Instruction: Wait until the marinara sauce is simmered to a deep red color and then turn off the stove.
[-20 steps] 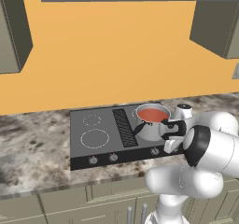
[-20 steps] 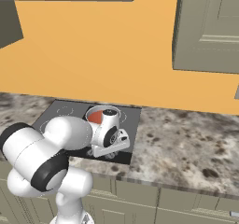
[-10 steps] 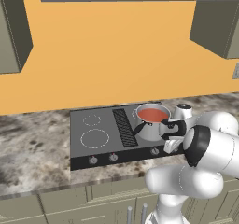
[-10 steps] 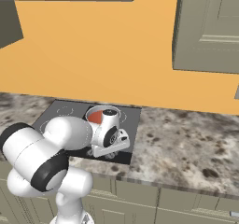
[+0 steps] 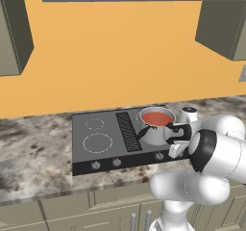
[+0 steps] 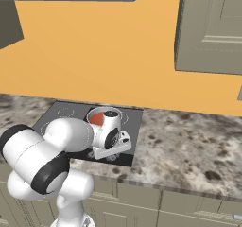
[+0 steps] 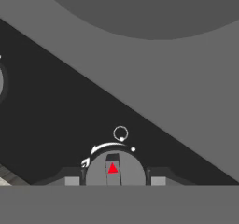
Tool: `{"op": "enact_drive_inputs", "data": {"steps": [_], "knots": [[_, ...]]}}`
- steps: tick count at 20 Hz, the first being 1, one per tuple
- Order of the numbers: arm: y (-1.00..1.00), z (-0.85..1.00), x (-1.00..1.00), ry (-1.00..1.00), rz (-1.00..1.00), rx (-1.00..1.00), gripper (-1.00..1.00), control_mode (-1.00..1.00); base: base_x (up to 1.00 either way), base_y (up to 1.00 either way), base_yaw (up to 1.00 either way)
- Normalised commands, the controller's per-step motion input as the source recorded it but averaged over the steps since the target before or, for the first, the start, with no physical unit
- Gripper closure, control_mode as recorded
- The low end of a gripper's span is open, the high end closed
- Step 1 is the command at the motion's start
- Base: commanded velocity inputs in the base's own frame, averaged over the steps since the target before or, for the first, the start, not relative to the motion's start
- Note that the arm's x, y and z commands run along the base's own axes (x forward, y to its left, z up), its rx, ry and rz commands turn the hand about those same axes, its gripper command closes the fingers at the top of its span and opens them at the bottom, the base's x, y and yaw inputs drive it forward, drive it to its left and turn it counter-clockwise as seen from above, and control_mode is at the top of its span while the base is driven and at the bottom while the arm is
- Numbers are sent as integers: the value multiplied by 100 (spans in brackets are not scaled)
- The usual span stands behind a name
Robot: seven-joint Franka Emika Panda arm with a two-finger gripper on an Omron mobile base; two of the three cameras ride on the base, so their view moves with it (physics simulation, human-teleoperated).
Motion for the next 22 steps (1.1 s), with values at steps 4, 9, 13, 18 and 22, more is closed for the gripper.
{"op": "enact_drive_inputs", "data": {"steps": [4, 9, 13, 18, 22], "knots": [[0, 0, 0, 0, 0, 0, 100, -100, 0, 0, 0], [0, 0, 0, 0, 0, 0, 100, -100, 0, 0, 0], [0, 0, 0, 0, 0, 0, 100, -100, 0, 0, 0], [0, 0, 0, 0, 0, 0, 100, -100, 0, 0, 0], [0, 0, 0, 0, 0, 0, 100, -100, 0, 0, 0]]}}
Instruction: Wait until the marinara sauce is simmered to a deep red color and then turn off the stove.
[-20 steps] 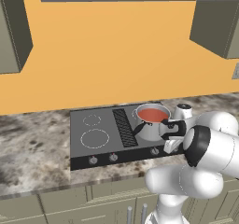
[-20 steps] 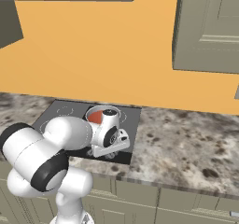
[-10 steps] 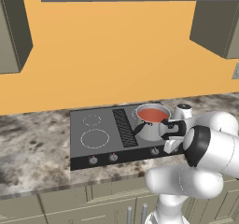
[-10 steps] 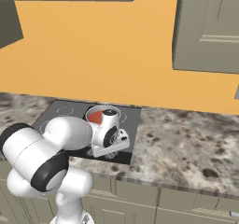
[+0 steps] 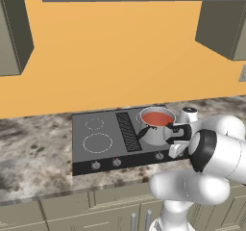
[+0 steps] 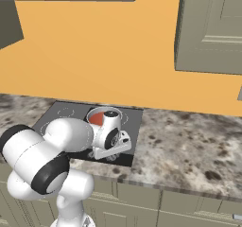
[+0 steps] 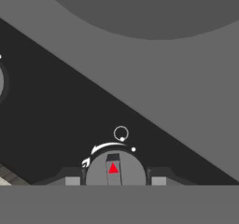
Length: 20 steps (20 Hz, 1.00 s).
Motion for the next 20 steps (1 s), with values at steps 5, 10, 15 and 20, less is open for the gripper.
{"op": "enact_drive_inputs", "data": {"steps": [5, 10, 15, 20], "knots": [[0, 0, 0, 0, 0, 0, 100, -100, 0, 0, 0], [0, 0, 0, 0, 0, 0, 100, -100, 0, 0, 0], [0, 0, 0, 0, 0, 0, 100, -100, 0, 0, 0], [0, 0, 0, 0, 0, 0, 100, -100, 0, 0, 0]]}}
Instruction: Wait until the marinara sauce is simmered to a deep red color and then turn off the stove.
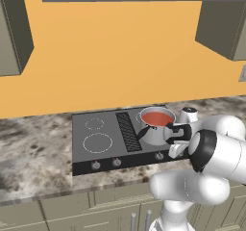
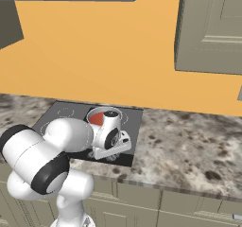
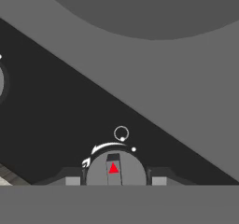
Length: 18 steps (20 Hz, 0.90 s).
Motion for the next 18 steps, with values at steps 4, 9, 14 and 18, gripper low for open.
{"op": "enact_drive_inputs", "data": {"steps": [4, 9, 14, 18], "knots": [[0, 0, 0, 0, 0, 0, 100, -100, 0, 0, 0], [0, 0, 0, 0, 0, 0, 100, -100, 0, 0, 0], [0, 0, 0, 0, 0, 0, 100, -100, 0, 0, 0], [0, 0, 0, 0, 0, 0, 100, -100, 0, 0, 0]]}}
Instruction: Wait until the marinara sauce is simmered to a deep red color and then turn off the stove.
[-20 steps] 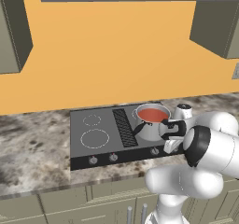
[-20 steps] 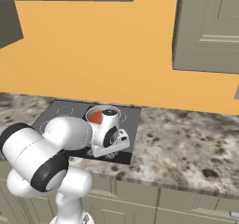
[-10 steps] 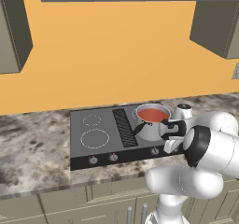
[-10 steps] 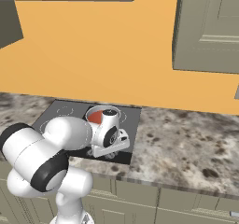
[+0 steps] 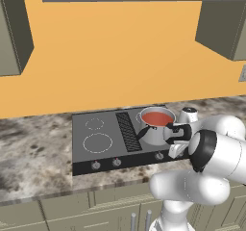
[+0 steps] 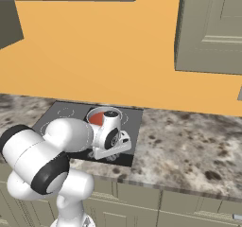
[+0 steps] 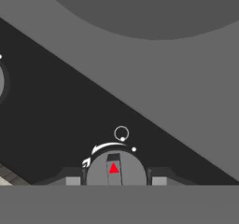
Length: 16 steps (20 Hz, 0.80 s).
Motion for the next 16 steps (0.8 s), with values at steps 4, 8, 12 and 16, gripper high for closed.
{"op": "enact_drive_inputs", "data": {"steps": [4, 8, 12, 16], "knots": [[0, 0, 0, 0, 0, 0, 100, -100, 0, 0, 0], [0, 0, 0, 0, 0, 0, 100, -100, 0, 0, 0], [0, 0, 0, 0, 0, 0, 100, -100, 0, 0, 0], [0, 0, 0, 0, 0, 0, 100, -100, 0, 0, 0]]}}
